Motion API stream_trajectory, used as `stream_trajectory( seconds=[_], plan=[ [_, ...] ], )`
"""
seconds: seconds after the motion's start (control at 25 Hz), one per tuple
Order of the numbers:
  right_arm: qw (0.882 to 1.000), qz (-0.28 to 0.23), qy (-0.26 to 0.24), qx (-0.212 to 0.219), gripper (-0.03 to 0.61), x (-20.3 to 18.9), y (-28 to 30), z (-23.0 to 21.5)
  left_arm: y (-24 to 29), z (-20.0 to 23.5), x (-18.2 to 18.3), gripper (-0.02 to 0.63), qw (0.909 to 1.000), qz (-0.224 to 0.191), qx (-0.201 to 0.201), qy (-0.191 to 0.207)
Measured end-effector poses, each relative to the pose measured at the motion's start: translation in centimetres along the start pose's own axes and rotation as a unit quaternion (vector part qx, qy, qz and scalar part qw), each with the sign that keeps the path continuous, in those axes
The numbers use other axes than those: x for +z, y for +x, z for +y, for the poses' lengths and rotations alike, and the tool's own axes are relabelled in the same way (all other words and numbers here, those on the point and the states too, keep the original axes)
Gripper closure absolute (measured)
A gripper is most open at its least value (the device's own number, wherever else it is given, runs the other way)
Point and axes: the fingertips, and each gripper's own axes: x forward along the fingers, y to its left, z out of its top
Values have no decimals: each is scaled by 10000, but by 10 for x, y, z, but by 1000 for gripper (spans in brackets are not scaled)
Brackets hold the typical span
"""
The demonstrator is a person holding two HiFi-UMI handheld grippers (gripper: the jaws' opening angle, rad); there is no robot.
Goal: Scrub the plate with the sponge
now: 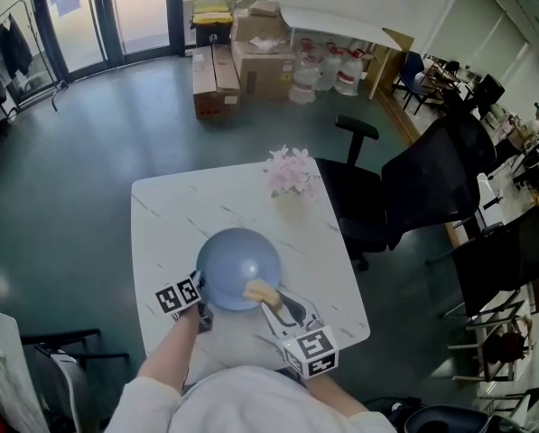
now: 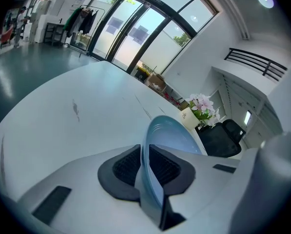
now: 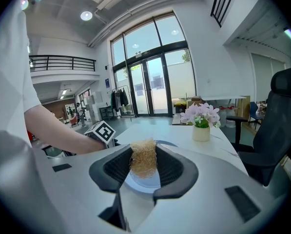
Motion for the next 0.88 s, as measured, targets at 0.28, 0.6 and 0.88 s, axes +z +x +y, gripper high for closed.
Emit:
stream_trajectory(
  seconds=[0.28, 0.6, 0.88],
  plan=[
    [10000, -28, -17, 17, 433, 3, -2, 1, -15, 3, 10, 568, 9999, -98, 3, 70],
    [9999, -112, -62, 8, 433, 10, -2, 0, -34, -18, 31, 569, 9979, -385, -435, 286],
    [9997, -195, -107, -38, 433, 19, -3, -2, -59, -55, 51, 575, 9886, -745, -1091, 723]
  ],
)
